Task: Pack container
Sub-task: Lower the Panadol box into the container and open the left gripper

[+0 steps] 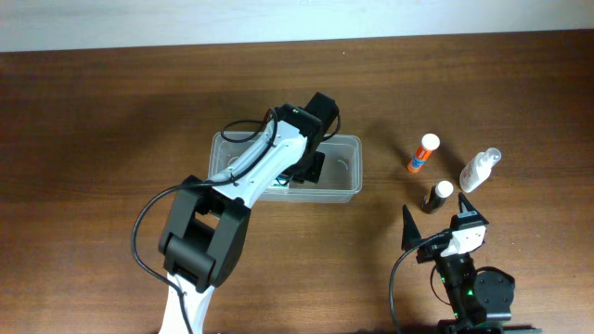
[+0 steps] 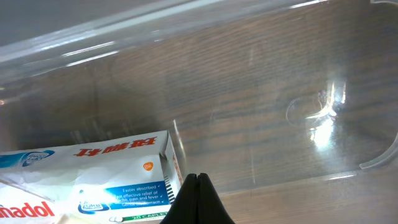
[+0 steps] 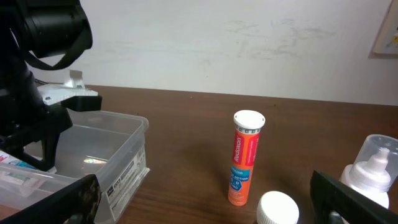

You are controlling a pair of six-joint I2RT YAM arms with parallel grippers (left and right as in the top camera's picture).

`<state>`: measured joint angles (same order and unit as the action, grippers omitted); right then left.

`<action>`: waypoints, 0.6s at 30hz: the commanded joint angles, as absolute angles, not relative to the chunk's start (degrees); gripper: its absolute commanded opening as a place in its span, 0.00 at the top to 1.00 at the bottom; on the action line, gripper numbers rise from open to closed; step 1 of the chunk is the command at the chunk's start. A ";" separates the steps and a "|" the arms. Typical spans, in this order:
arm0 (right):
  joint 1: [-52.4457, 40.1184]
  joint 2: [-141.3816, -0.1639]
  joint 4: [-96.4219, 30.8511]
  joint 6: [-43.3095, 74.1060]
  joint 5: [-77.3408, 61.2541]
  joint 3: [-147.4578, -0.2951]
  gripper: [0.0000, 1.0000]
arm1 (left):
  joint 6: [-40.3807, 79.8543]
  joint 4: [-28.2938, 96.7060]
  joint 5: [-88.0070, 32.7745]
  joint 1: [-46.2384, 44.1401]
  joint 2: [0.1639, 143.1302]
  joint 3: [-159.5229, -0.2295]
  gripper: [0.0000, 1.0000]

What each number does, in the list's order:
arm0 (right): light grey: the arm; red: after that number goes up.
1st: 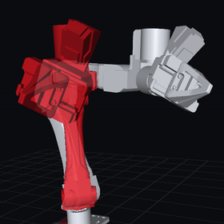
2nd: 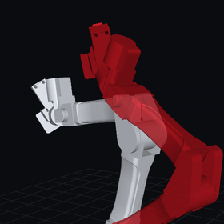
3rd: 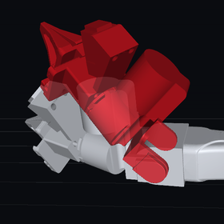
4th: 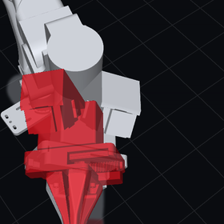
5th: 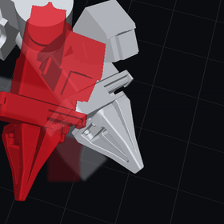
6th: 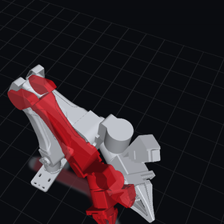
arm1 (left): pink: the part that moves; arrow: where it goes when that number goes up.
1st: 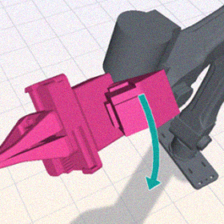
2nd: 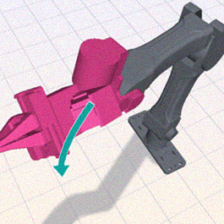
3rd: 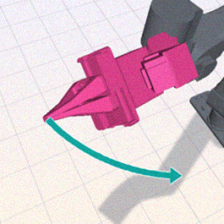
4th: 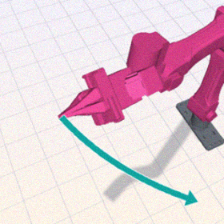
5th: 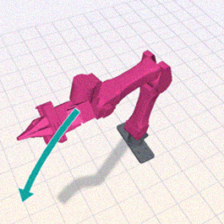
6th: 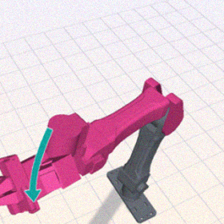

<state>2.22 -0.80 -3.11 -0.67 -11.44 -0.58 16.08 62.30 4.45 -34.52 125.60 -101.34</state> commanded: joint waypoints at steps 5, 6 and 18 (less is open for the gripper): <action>2.66 -0.36 -3.49 -0.58 -11.14 -0.32 0.02 | 16.82 62.19 4.32 -34.22 128.09 -100.86 1.00; 2.66 -0.36 -3.49 -0.58 -11.14 -0.32 0.02 | 16.82 62.22 4.43 -34.22 128.27 -100.86 1.00; 2.66 -0.36 -3.49 -0.58 -11.14 -0.32 0.02 | 20.32 66.72 13.43 -34.22 128.46 -100.86 1.00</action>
<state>2.22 -0.80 -3.11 -0.67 -11.44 -0.58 17.89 64.42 9.98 -34.52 126.13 -101.47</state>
